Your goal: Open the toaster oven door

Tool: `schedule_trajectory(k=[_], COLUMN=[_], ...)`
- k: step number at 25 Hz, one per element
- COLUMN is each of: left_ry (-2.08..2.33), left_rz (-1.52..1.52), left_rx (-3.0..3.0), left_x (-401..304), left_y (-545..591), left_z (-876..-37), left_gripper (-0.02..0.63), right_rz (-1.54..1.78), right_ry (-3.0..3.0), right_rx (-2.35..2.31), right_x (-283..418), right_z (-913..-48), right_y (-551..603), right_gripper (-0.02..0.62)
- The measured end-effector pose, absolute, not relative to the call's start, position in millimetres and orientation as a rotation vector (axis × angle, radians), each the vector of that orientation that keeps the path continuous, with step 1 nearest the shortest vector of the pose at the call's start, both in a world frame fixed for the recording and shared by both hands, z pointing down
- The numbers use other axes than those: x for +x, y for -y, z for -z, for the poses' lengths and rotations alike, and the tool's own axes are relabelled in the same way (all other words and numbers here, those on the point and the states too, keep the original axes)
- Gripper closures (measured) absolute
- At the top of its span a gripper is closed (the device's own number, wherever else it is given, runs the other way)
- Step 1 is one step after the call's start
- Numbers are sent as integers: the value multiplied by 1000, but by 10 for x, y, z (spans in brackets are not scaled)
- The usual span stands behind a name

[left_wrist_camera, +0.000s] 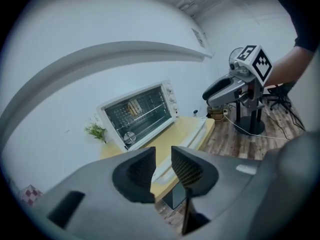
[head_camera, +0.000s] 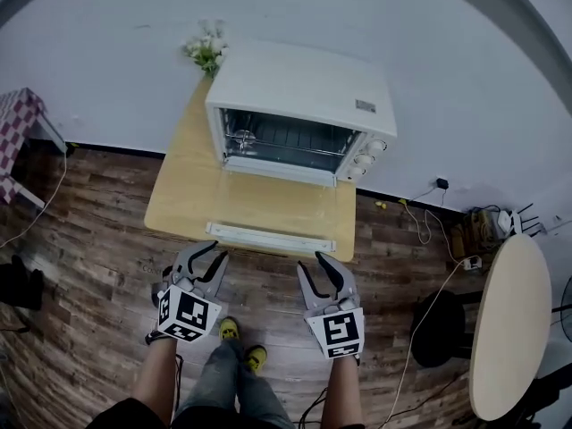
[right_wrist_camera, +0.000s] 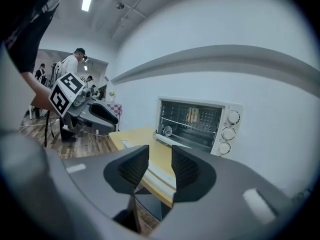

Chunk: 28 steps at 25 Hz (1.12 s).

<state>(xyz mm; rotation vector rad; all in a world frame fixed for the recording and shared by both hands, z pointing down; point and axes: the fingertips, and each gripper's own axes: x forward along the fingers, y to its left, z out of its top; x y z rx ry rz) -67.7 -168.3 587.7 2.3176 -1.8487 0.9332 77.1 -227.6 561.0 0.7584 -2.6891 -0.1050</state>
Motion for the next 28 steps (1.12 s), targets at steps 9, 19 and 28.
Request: schedule_trajectory(k=[9, 19, 28], left_ry=[1913, 1954, 2036], left_rz=[-881, -740, -606], left_rx=[2332, 2344, 2307], left_x=[-613, -516, -634], left_y=[1662, 1518, 1271], left_z=[-5124, -4568, -4178], left_gripper=[555, 591, 617], right_rz=[54, 76, 66], right_ry=[2709, 2697, 2714], right_rx=[857, 986, 1087], right_x=[940, 1136, 1343], right_z=[-4981, -4466, -4171], right_y=[2105, 2034, 1921], right_gripper=[526, 568, 601])
